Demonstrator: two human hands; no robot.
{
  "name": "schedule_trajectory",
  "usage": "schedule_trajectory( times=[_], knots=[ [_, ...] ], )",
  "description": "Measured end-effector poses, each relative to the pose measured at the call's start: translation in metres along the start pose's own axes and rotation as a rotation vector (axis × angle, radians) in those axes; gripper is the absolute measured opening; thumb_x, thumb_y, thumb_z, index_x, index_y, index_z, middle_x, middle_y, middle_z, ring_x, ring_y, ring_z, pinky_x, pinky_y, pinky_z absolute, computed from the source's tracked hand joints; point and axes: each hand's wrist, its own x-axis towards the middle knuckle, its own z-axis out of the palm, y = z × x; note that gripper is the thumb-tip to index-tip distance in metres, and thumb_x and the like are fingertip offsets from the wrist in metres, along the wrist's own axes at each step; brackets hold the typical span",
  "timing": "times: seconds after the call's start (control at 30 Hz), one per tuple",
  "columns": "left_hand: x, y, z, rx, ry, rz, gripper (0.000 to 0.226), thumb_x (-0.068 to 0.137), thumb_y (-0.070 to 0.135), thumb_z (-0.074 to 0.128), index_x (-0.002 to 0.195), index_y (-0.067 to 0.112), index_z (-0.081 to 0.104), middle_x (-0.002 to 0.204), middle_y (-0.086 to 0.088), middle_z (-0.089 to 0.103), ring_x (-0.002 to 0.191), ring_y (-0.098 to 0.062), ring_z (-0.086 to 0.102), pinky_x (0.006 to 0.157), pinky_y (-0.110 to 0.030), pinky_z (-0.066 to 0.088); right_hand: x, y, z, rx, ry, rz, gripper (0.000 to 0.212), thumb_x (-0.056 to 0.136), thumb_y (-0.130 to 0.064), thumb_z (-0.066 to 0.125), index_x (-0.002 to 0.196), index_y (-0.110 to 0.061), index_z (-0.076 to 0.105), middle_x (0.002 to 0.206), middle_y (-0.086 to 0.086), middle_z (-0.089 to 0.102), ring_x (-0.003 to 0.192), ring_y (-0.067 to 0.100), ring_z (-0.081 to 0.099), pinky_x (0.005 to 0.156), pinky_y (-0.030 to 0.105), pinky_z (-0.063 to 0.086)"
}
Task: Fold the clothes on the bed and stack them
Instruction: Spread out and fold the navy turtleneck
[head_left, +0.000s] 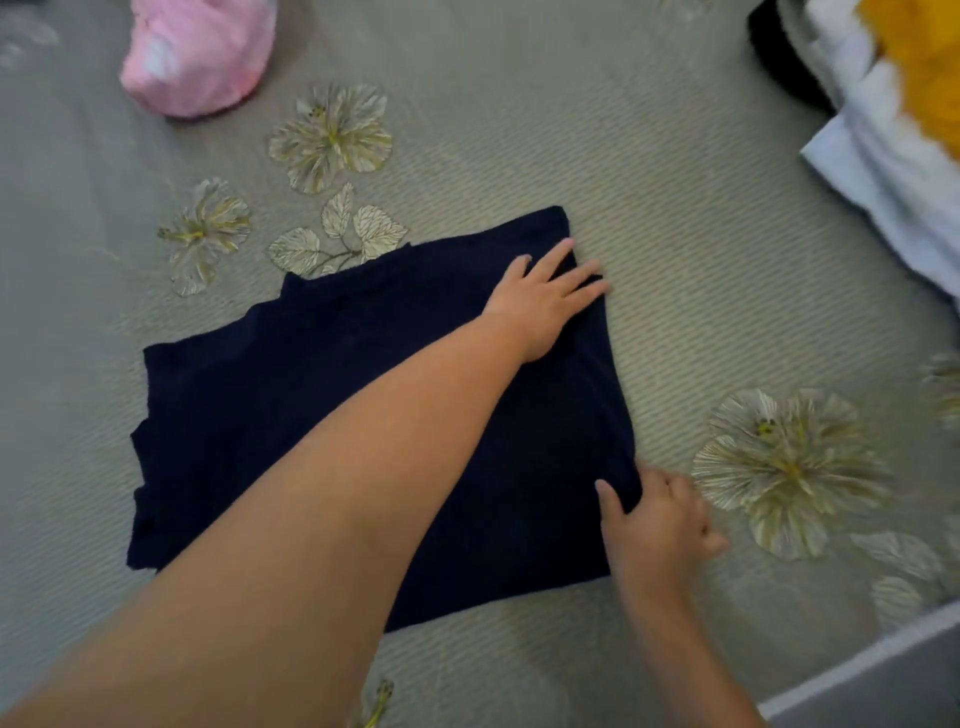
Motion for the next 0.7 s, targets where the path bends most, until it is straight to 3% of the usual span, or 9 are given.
schedule_trajectory(
  times=[0.03,0.1,0.17,0.27,0.4,0.5,0.57,0.7],
  knots=[
    [0.005,-0.001,-0.004,0.005,-0.016,0.029,0.070,0.092,0.006,0.041,0.147,0.027,0.002,0.155,0.006,-0.003,0.142,-0.022,-0.010,0.113,-0.044,0.006,0.003,0.000,-0.002,0.007,-0.021,-0.007,0.036,0.083,-0.031,0.064,0.110,-0.008,0.061,0.104,0.008,0.059,0.104,0.025,0.049,0.084,0.035,0.019],
    [0.012,-0.004,-0.013,0.042,-0.004,0.086,0.065,0.090,0.007,0.047,0.145,0.025,0.018,0.153,0.004,0.015,0.141,-0.022,0.006,0.110,-0.041,0.019,0.009,0.001,-0.009,0.024,-0.050,-0.030,0.027,0.084,-0.029,0.063,0.100,-0.009,0.059,0.083,0.003,0.058,0.089,0.024,0.054,0.081,0.033,0.017],
    [0.016,-0.006,-0.023,0.134,0.012,0.127,0.052,0.088,0.009,0.050,0.136,0.022,0.035,0.140,0.001,0.037,0.128,-0.023,0.027,0.093,-0.034,0.031,0.019,0.001,-0.020,0.017,-0.070,-0.058,0.023,0.085,-0.030,0.062,0.096,-0.011,0.055,0.068,-0.002,0.052,0.073,0.021,0.051,0.077,0.032,0.016],
    [0.014,-0.012,-0.038,0.170,0.036,0.045,0.036,0.089,0.008,0.047,0.124,0.017,0.049,0.122,-0.004,0.047,0.113,-0.024,0.036,0.079,-0.030,0.031,0.043,-0.001,-0.049,-0.036,-0.005,-0.109,0.017,0.085,-0.029,0.062,0.090,-0.016,0.054,0.067,-0.002,0.056,0.072,0.022,0.051,0.072,0.032,0.014],
    [-0.001,-0.027,-0.059,-0.057,0.361,-0.128,0.028,0.088,0.000,0.042,0.112,0.005,0.055,0.114,-0.014,0.050,0.109,-0.029,0.039,0.073,-0.030,0.032,0.074,-0.016,-0.097,-0.009,0.266,-0.166,0.012,0.080,-0.015,0.066,0.088,-0.009,0.060,0.077,0.011,0.064,0.080,0.029,0.056,0.082,0.037,0.019],
    [-0.033,-0.044,-0.068,-0.150,0.662,-0.083,0.021,0.076,-0.012,0.048,0.090,-0.004,0.062,0.095,-0.022,0.056,0.095,-0.036,0.048,0.067,-0.038,0.042,0.057,-0.037,-0.115,0.020,0.507,-0.265,0.008,0.071,-0.002,0.064,0.077,-0.006,0.063,0.067,0.011,0.062,0.071,0.031,0.056,0.081,0.037,0.021],
    [-0.070,-0.059,-0.058,-0.104,0.856,-0.006,0.017,0.066,-0.016,0.057,0.077,-0.005,0.063,0.079,-0.022,0.059,0.084,-0.034,0.048,0.059,-0.036,0.045,0.018,-0.049,-0.110,0.019,0.601,-0.362,0.013,0.062,-0.001,0.062,0.073,-0.009,0.064,0.063,0.006,0.061,0.066,0.028,0.058,0.077,0.035,0.020],
    [-0.160,-0.086,0.005,-0.034,0.872,0.143,0.016,0.069,-0.015,0.058,0.081,-0.006,0.063,0.078,-0.024,0.060,0.083,-0.029,0.034,0.068,-0.041,0.042,-0.084,-0.050,-0.057,-0.013,0.551,-0.528,0.027,0.054,-0.003,0.062,0.077,-0.013,0.070,0.065,0.001,0.060,0.067,0.024,0.062,0.080,0.034,0.023]
  ],
)
